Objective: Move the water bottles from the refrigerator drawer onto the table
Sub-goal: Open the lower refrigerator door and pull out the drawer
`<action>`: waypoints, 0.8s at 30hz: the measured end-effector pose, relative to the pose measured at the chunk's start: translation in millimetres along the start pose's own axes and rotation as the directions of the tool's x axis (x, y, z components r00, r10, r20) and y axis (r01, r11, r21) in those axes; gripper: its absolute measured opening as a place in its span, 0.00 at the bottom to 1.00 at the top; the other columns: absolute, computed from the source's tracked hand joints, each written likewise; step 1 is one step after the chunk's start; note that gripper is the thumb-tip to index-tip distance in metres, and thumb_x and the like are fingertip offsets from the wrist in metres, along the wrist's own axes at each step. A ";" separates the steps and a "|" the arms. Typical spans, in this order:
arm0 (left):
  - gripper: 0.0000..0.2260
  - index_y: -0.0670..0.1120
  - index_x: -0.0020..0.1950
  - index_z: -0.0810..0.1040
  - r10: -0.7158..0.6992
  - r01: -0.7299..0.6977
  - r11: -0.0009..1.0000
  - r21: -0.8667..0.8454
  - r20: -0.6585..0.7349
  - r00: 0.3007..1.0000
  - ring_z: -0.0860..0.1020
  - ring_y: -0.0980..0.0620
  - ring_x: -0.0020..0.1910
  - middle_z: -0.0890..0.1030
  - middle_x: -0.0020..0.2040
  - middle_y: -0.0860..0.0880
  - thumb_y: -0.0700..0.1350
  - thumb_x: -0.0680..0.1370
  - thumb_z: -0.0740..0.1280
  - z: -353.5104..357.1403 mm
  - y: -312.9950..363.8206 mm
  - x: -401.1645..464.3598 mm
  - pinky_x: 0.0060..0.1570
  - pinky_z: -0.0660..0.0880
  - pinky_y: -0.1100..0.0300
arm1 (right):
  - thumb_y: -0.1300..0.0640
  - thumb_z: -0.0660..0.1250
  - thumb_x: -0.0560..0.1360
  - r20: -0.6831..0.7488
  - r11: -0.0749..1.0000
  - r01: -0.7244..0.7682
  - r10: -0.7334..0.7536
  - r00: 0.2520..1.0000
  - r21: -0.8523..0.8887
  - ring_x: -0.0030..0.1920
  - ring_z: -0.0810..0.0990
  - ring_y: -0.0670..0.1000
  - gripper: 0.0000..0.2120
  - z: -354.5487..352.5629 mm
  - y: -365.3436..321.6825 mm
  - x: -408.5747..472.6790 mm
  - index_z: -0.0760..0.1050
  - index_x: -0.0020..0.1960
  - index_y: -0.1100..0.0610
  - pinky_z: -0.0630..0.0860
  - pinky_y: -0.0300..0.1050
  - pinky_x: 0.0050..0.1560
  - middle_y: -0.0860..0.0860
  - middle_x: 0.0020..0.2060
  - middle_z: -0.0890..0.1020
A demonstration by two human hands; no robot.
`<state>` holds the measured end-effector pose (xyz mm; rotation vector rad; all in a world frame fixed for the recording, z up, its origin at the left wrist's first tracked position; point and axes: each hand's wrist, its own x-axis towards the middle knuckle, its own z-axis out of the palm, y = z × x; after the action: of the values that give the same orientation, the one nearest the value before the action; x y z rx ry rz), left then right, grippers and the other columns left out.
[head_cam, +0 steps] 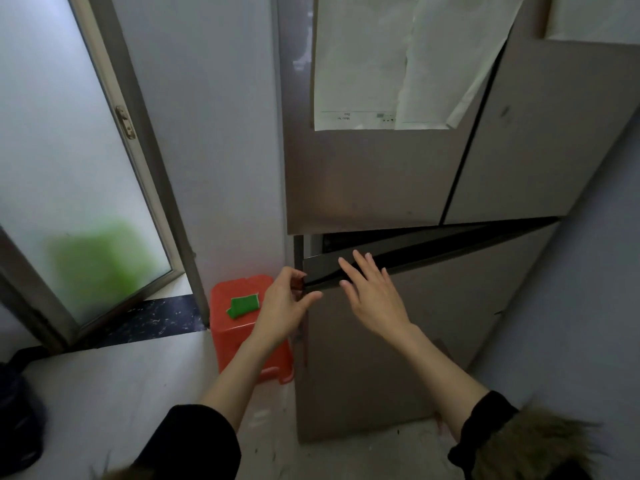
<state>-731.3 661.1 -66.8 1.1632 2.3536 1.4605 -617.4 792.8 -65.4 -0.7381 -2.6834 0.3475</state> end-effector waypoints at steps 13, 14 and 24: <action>0.24 0.55 0.73 0.60 0.339 -0.444 0.813 0.376 0.314 0.887 0.50 0.62 0.73 0.54 0.73 0.61 0.43 0.78 0.60 18.1 60.3 -141.0 0.70 0.47 0.66 | 0.51 0.52 0.81 -0.053 0.979 0.003 0.008 0.999 0.205 0.75 0.49 0.45 0.21 -57.7 28.9 -146.5 0.61 0.73 0.52 0.44 0.44 0.73 0.49 0.75 0.57; 0.25 0.54 0.73 0.61 0.357 -0.468 0.795 0.385 0.326 0.875 0.49 0.62 0.73 0.57 0.74 0.59 0.40 0.77 0.60 20.4 67.3 -146.9 0.70 0.47 0.65 | 0.51 0.52 0.81 -0.065 0.984 -0.003 0.015 0.998 0.180 0.75 0.49 0.45 0.21 -61.4 29.6 -155.6 0.61 0.73 0.54 0.44 0.43 0.73 0.49 0.75 0.58; 0.27 0.53 0.75 0.55 0.460 -0.631 0.721 0.286 0.484 0.745 0.47 0.57 0.74 0.56 0.76 0.50 0.41 0.77 0.59 69.9 132.8 -227.3 0.70 0.50 0.61 | 0.48 0.52 0.81 -0.054 0.969 -0.195 0.205 0.977 0.150 0.75 0.53 0.45 0.21 -111.4 64.3 -246.7 0.64 0.71 0.52 0.46 0.51 0.74 0.46 0.73 0.63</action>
<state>-468.9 588.7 -56.2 2.2066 2.1839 0.6760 -346.7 731.7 -46.4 -0.9599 -2.4941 0.5492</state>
